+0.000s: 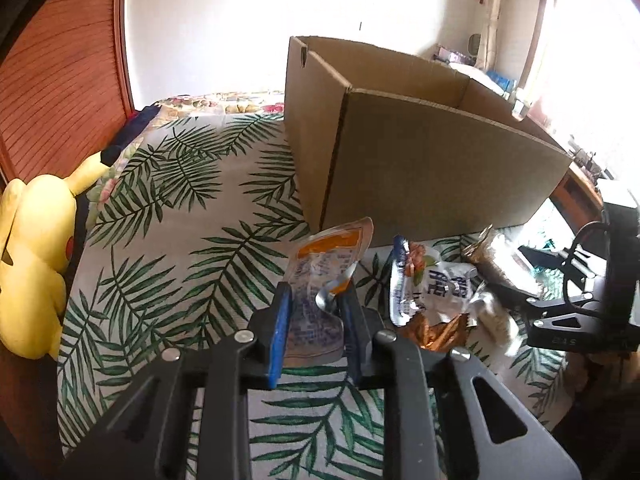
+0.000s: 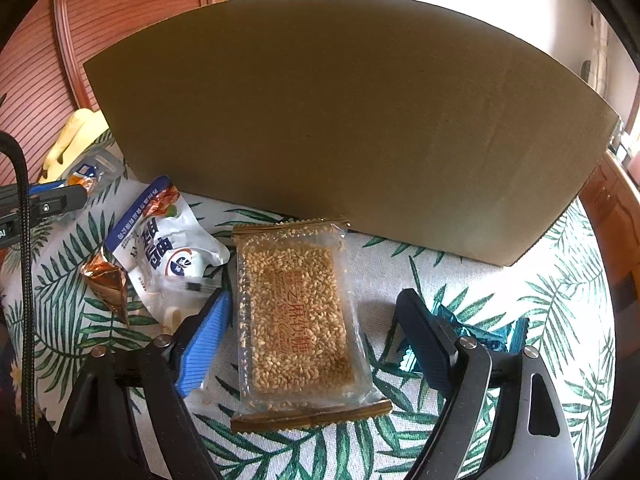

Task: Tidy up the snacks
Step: 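Grasp the clear orange-label pouch with the left tool while the right tool grasps the grain bar, then carry both snacks over the cardboard box and open both tools to drop them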

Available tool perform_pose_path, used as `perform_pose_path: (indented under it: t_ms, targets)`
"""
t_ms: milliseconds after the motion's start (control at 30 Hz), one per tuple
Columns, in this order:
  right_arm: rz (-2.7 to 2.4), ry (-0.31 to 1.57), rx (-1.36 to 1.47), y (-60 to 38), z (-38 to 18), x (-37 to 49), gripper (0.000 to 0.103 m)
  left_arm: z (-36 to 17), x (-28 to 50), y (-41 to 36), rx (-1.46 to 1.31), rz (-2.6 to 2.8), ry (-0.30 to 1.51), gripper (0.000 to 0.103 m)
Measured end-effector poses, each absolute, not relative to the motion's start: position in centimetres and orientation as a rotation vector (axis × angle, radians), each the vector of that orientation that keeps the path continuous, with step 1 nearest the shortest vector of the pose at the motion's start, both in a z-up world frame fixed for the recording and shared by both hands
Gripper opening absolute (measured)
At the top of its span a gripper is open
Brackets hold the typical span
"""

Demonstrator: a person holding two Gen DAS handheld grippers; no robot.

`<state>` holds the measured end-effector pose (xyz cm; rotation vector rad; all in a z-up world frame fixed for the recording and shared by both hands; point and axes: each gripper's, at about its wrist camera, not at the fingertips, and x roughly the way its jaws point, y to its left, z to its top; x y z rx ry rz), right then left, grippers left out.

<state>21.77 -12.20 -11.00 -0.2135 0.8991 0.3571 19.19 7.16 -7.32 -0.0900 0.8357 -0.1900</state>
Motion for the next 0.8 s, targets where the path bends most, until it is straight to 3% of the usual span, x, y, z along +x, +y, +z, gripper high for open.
perform_pose_path:
  t_ms: [100, 233, 800]
  targets:
    - [0.357, 0.895, -0.208, -12.9, -11.0, 21.6, 0.074, -6.7, 18.7, 6.8, -0.098, -0.205, 0.813, 0.021]
    - [0.374, 0.883, -0.198, -13.9, -11.0, 21.2, 0.049, -6.3, 18.2, 5.9, -0.107, -0.223, 0.803, 0.022]
    - [0.413, 0.832, -0.144, -17.5, -9.5, 18.8, 0.044, -4.6, 16.7, 2.8, -0.110, -0.295, 0.765, 0.022]
